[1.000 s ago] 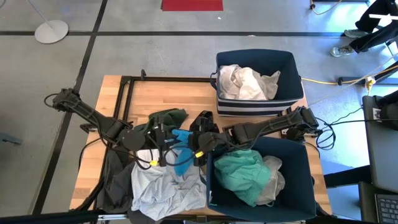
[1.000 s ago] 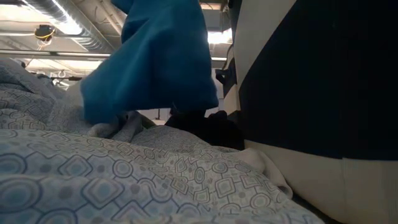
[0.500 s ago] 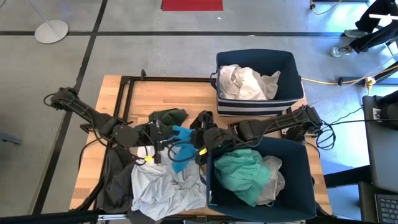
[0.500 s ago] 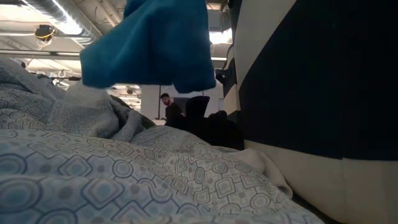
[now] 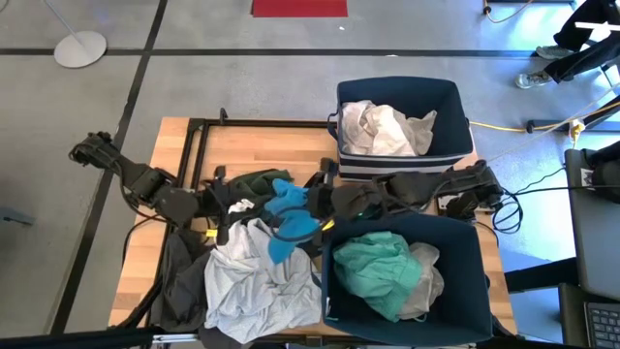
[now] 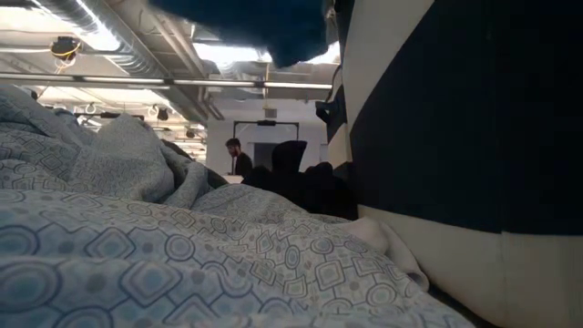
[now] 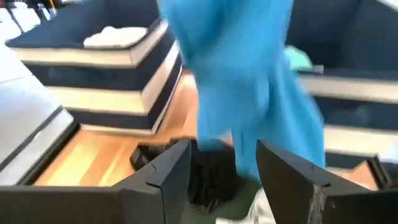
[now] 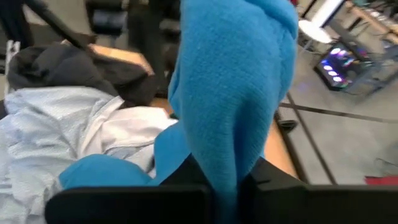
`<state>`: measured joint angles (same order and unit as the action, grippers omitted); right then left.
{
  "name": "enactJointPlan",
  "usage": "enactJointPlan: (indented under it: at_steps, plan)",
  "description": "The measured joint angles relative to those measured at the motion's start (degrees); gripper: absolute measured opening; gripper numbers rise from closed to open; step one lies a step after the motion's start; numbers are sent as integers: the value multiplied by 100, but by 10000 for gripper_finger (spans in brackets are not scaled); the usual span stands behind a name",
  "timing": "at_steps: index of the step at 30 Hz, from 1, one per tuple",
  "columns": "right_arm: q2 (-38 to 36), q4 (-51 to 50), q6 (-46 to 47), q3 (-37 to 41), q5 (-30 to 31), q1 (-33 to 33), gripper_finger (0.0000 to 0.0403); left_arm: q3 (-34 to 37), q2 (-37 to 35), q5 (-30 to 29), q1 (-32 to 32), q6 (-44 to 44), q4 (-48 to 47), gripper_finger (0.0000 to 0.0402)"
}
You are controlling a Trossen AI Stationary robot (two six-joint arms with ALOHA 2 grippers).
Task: Sort clothes
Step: Put the blue pants into the bottom blue bin
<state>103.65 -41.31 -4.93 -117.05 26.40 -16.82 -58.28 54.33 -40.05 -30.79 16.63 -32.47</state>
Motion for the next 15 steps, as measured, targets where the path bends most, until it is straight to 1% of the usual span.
enactJointPlan:
  at_steps: [4, 10, 11, 13, 15]
  plan:
    - [-2, -691, 44, -689, 376, -126, 22, 0, 31, 0, 1, 419, -493, 173]
    - [-2, -1532, 258, -1702, 815, -516, 18, 2, 63, 0, -38, 820, -855, 173]
    - [-11, -1656, 345, -1809, 895, -600, 19, 2, 66, 0, -58, 852, -890, 173]
    - [-165, -1772, 523, -1732, 1057, -783, 22, 2, 66, -2, -91, 880, -929, 173]
    - [-268, -2134, 806, -1717, 1133, -977, 24, 2, 66, 0, -114, 874, -870, 173]
